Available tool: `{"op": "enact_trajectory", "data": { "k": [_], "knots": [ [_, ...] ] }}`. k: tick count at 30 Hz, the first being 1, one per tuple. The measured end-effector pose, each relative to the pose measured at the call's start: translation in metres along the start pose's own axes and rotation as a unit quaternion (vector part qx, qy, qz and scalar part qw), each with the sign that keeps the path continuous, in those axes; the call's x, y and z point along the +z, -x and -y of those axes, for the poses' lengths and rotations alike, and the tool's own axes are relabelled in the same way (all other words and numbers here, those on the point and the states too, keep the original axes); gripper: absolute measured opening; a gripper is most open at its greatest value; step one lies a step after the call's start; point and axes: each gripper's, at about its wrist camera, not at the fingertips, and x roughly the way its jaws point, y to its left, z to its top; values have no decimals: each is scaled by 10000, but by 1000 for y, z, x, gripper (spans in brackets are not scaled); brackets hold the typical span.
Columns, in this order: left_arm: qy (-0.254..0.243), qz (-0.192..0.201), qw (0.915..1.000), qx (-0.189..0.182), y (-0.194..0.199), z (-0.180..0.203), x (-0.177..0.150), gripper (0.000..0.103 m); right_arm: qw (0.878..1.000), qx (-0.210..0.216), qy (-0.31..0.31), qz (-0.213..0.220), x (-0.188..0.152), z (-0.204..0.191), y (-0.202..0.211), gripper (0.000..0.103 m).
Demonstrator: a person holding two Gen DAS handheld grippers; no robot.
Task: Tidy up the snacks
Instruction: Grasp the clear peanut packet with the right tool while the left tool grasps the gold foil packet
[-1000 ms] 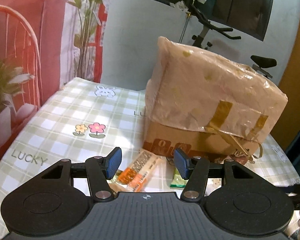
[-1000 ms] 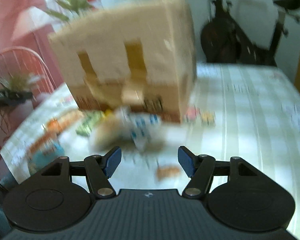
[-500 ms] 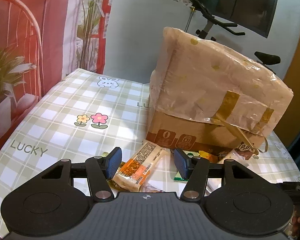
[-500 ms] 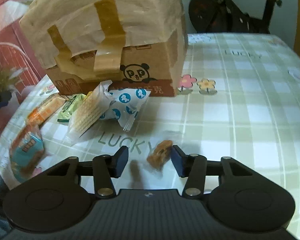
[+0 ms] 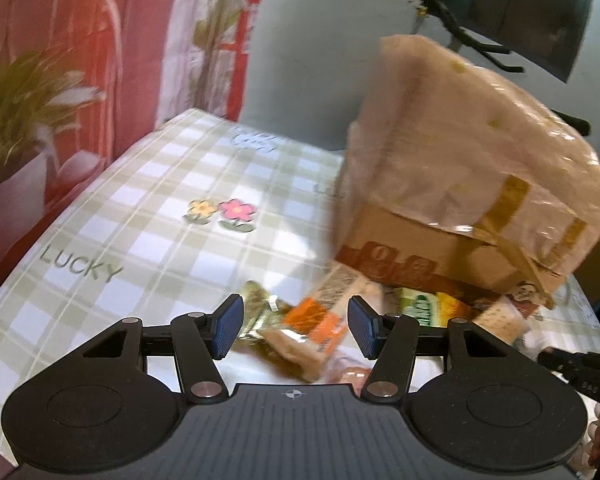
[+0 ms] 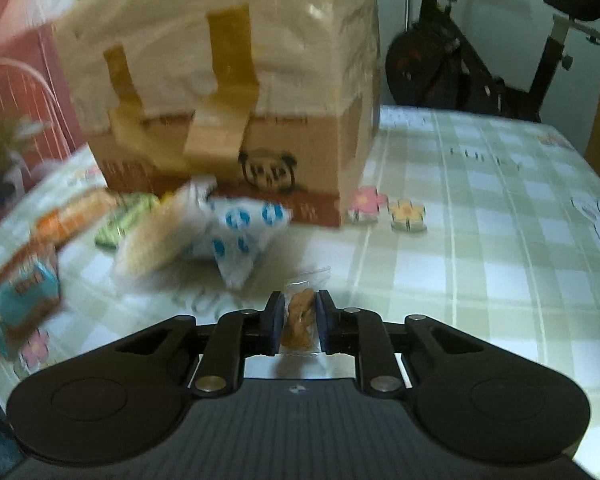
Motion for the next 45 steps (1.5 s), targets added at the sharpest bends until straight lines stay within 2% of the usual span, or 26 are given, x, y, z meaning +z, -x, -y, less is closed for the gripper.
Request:
{"op": "enact_trajectory", "data": {
  "k": [5, 9, 16, 22, 27, 31, 34, 36, 39, 42, 43, 44, 45],
  "knots": [
    [262, -69, 9992, 299, -10, -18, 2, 59, 9993, -75, 123, 342, 2, -2, -8, 18],
    [414, -152, 9979, 478, -19, -28, 4, 59, 9989, -69, 124, 443, -7, -3, -12, 18],
    [-25, -364, 9966, 734, -45, -22, 0, 59, 9990, 24, -9, 444, -11, 2, -12, 18],
    [-475, -474, 9957, 632, -52, -1, -6, 59, 9988, 76, -63, 474, -12, 4, -12, 18],
    [-715, -627, 9940, 537, -58, 13, -12, 65, 9988, 106, -111, 470, -11, 5, -13, 18],
    [-836, -724, 9927, 481, -64, 21, -17, 76, 9988, 108, -102, 469, -11, 4, -13, 18],
    [-1049, -657, 9907, 563, -65, 26, -21, 76, 9988, 112, -114, 469, -11, 4, -13, 18],
    [-1011, -623, 9912, 579, -65, 24, -21, 76, 9988, 110, -113, 469, -11, 4, -13, 18],
    [-960, -556, 9920, 595, -65, 20, -20, 68, 9988, 113, -119, 468, -11, 4, -13, 18],
    [-963, -456, 9926, 587, -62, 18, -19, 50, 9987, 125, -129, 467, -11, 5, -14, 18],
    [-918, -381, 9937, 509, -60, 16, -18, 38, 9988, 123, -127, 467, -11, 5, -14, 18],
    [-879, -296, 9942, 544, -57, 15, -17, 4, 9988, 122, -125, 468, -11, 5, -14, 18],
    [-846, -257, 9941, 622, -54, 13, -16, 2, 9987, 124, -127, 468, -11, 5, -14, 18]
  ]
}}
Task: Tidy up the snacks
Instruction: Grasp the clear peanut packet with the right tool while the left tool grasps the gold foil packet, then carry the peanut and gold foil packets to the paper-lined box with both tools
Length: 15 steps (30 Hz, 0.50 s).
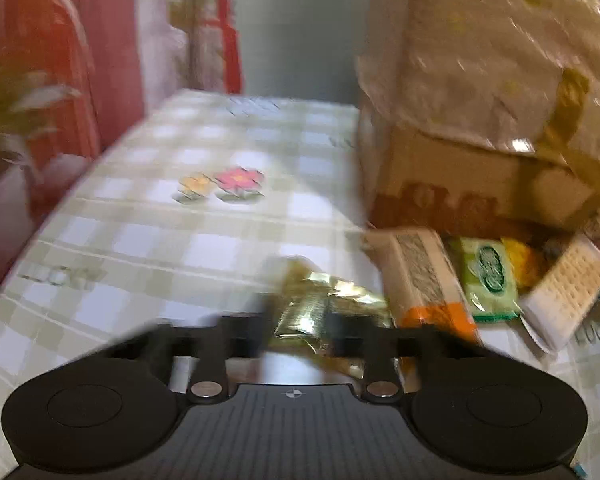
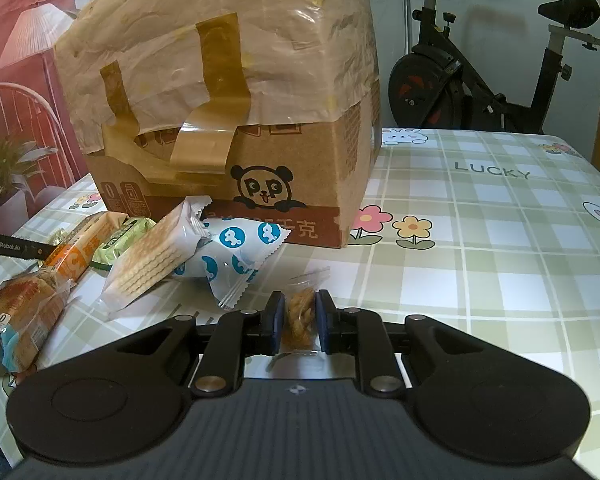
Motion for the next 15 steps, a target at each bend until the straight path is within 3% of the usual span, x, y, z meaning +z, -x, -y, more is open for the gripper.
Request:
{"op": "enact_trajectory", "data": {
  "k": [2, 7, 15],
  "knots": [
    [181, 52, 9997, -142, 4, -5, 0, 2, 10000, 2, -1, 0, 0, 0, 0, 18],
    [33, 169, 9997, -145, 13, 1, -7, 2, 10000, 3, 6, -2, 0, 0, 0, 18],
    [249, 808, 9963, -135, 52, 1, 2, 1, 10000, 6, 2, -2, 0, 0, 0, 18]
  ]
}}
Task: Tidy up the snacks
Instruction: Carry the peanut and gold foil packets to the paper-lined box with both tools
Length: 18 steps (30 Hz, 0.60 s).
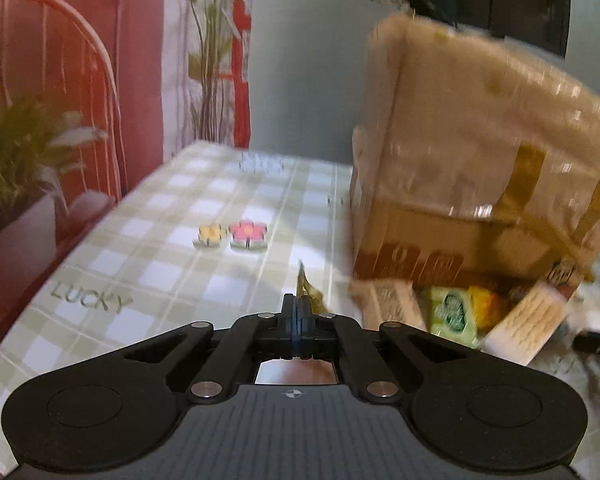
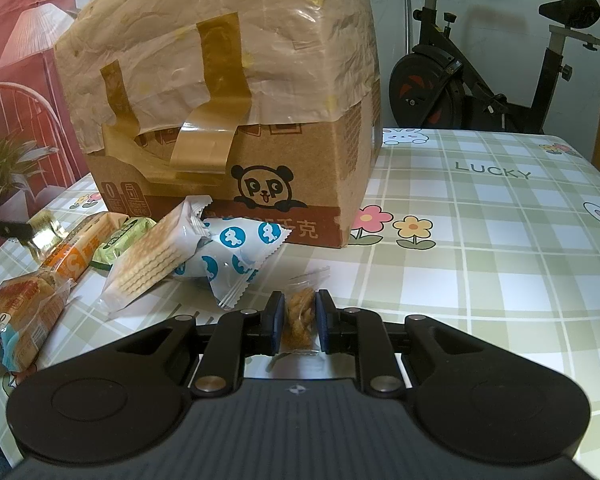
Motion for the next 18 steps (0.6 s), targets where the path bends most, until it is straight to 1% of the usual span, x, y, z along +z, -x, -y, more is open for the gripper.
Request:
{"op": "enact_trajectory", "data": {
  "k": [3, 10, 14, 18],
  "knots": [
    [100, 153, 9998, -36, 10, -1, 7, 1, 10000, 0, -1, 0, 0, 0, 0, 18],
    [187, 407, 9986, -285, 33, 7, 18, 1, 9999, -10, 112, 48, 0, -4, 3, 18],
    [127, 620, 9972, -397, 48, 13, 25, 1, 9998, -3, 130, 161, 0, -5, 13, 18],
    [54, 871, 9948, -527, 62, 19, 32, 1, 9994, 57, 131, 316, 5, -7, 32, 18]
  ]
}}
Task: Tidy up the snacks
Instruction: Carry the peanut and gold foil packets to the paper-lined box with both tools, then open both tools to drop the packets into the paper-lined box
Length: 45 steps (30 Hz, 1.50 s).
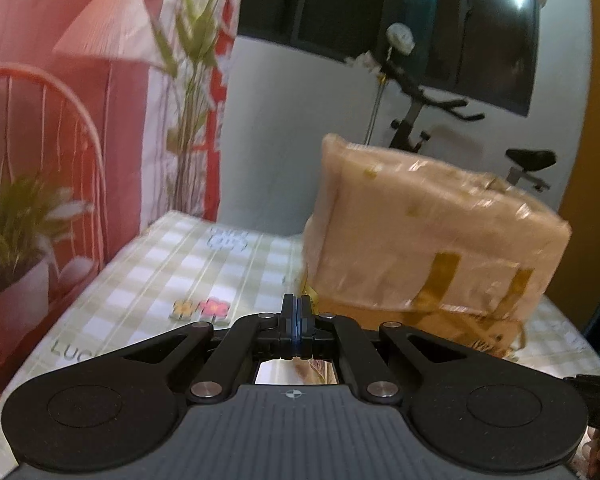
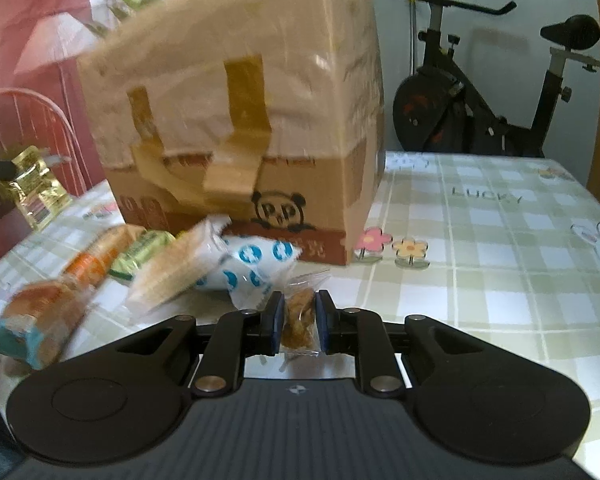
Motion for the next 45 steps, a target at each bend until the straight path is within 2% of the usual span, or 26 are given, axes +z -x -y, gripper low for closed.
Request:
{"op": "enact_trajectory", "data": {
  "k": [4, 10, 14, 18, 21, 25, 30, 34, 36, 37, 38, 39, 40, 41, 45],
  "knots": [
    [-118, 274, 9994, -152, 10, 11, 16, 1, 9993, 129, 34, 345, 20, -5, 21, 18],
    [-217, 813, 9956, -403, 24, 27, 51, 1, 9917, 449, 424, 1125, 70, -27, 51, 18],
    [-404, 1137, 9915, -488, 22, 41, 74, 1, 9832, 740, 587, 1560, 109, -39, 58, 18],
    [-433, 1291, 9885, -656, 4, 54, 97, 1, 9768, 797, 777, 1827, 149, -46, 49, 18],
    [-465, 1246, 9884, -731, -19, 65, 113, 1, 9775, 897, 737, 1759, 178, -47, 26, 18],
    [-290, 843, 9930, -771, -64, 71, 125, 1, 9829, 953, 737, 1394, 208, -49, -11, 18],
    [-288, 429, 9961, -719, -104, 74, 122, 1, 9902, 822, 750, 848, 219, -56, -52, 18],
    [-426, 179, 9967, -666, -122, 76, 118, 2, 9935, 660, 751, 541, 219, -58, -67, 18],
    [-451, 72, 9967, -670, -124, 74, 118, 8, 9947, 580, 724, 438, 218, -57, -69, 19],
    [-464, 30, 9967, -661, -124, 73, 117, 22, 9951, 539, 729, 391, 218, -56, -69, 21],
    [-476, 32, 9967, -658, -122, 72, 117, 41, 9953, 499, 744, 374, 218, -56, -68, 21],
    [-486, 64, 9967, -647, -119, 70, 116, 50, 9953, 462, 759, 397, 218, -55, -67, 23],
    [-483, 112, 9969, -611, -115, 68, 114, 59, 9951, 454, 777, 413, 218, -55, -64, 31],
    [-477, 123, 9971, -575, -112, 68, 115, 61, 9949, 451, 793, 421, 218, -55, -62, 38],
    [-486, 10, 9974, -536, -103, 64, 115, 66, 9946, 420, 818, 489, 216, -53, -51, 47]
  ]
}}
